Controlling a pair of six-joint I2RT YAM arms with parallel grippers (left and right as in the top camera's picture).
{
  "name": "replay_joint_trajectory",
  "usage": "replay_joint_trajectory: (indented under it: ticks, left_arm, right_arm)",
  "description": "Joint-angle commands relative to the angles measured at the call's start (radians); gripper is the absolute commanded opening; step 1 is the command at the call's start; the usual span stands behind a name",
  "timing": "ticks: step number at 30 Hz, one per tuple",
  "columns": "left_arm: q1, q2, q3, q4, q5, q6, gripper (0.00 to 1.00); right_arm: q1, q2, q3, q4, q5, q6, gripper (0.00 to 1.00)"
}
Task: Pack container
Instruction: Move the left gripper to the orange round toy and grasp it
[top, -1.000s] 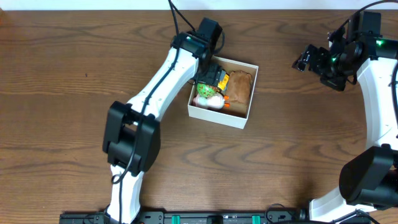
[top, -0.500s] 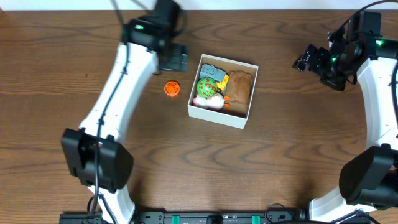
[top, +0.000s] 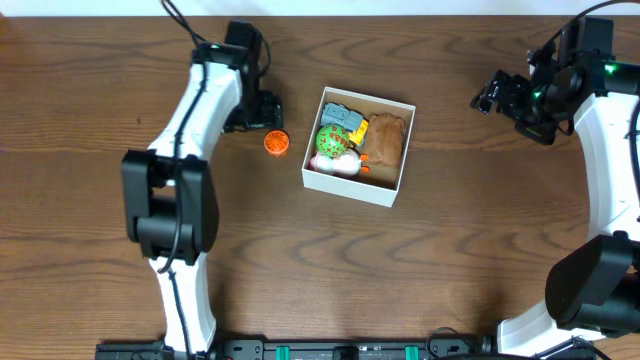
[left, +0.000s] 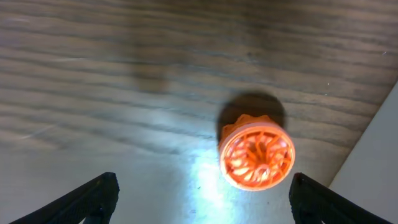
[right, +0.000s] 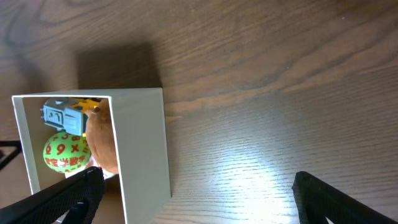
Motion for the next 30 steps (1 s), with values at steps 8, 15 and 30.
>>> replay_joint_trajectory:
  ticks: [8,15,30]
  left_arm:
    - [-0.051,0.09,-0.006,0.014,0.011,0.07,0.88]
    - [-0.095,0.132,-0.006,0.011,0.006,0.074,0.88]
    - [-0.095,0.139,-0.017,0.029,-0.025,0.077,0.64]
  right_arm:
    - [0.013,0.003,-0.002,0.003,0.004,0.01,0.99]
    - [0.013,0.003,-0.002,0.002,0.004,0.01,0.99]
    - [0.013,0.003,-0.002,-0.018,0.004,0.009,0.99]
